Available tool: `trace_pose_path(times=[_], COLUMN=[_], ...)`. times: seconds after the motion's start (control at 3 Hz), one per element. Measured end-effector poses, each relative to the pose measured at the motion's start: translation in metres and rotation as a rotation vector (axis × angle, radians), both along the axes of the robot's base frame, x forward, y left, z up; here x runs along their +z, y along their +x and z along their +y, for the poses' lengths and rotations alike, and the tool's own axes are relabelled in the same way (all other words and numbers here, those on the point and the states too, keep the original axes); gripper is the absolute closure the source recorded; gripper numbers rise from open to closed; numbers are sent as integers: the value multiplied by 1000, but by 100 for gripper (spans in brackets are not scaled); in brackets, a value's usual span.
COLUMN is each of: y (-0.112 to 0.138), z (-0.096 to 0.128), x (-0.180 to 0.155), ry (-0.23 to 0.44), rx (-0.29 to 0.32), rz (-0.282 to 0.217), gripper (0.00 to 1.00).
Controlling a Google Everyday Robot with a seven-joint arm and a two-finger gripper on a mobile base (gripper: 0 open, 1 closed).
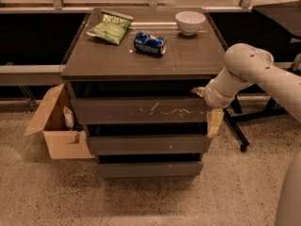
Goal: Open top drawer
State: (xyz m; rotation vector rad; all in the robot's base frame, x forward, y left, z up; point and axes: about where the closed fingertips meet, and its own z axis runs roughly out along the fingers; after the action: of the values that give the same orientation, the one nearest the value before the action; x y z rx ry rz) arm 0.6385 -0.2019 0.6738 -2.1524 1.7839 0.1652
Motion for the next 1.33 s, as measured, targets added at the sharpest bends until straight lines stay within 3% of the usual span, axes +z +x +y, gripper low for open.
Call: trace_pose_path(times=[0.33,0.67,1.33], y=[12,18,2], z=[0,2,8], x=[-8,-17,-10], ry=[-7,2,9], rx=[25,49,74], rz=[6,21,28], gripper=[0,26,74])
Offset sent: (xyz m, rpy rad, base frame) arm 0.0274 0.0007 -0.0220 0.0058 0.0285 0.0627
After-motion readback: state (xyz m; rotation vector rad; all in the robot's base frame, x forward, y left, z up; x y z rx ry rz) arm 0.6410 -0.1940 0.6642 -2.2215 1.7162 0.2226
